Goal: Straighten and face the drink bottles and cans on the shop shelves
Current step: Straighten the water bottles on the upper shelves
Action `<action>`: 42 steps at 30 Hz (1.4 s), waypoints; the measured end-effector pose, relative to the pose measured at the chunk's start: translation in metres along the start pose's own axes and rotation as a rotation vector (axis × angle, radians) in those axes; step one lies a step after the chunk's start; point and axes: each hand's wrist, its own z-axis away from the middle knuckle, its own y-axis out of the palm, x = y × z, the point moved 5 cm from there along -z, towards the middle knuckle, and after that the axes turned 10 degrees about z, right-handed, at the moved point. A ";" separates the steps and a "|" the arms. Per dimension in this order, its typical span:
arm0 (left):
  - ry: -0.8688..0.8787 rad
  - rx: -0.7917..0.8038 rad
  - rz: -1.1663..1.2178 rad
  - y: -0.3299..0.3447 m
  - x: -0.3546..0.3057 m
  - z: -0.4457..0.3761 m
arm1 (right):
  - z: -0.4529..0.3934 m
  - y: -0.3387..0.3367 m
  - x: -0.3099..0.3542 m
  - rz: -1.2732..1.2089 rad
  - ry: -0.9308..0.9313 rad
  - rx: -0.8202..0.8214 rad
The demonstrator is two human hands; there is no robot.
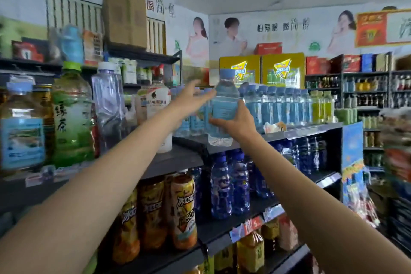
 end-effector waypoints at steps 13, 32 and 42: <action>-0.300 -0.114 -0.066 0.122 0.082 -0.105 | -0.126 -0.001 -0.119 0.343 -0.070 0.095; -0.199 -0.491 -0.323 0.142 0.084 -0.085 | -0.091 -0.006 -0.110 0.436 -0.425 0.012; 0.126 -0.989 -0.499 -0.043 0.055 0.151 | 0.090 0.116 0.058 -0.087 -0.775 0.215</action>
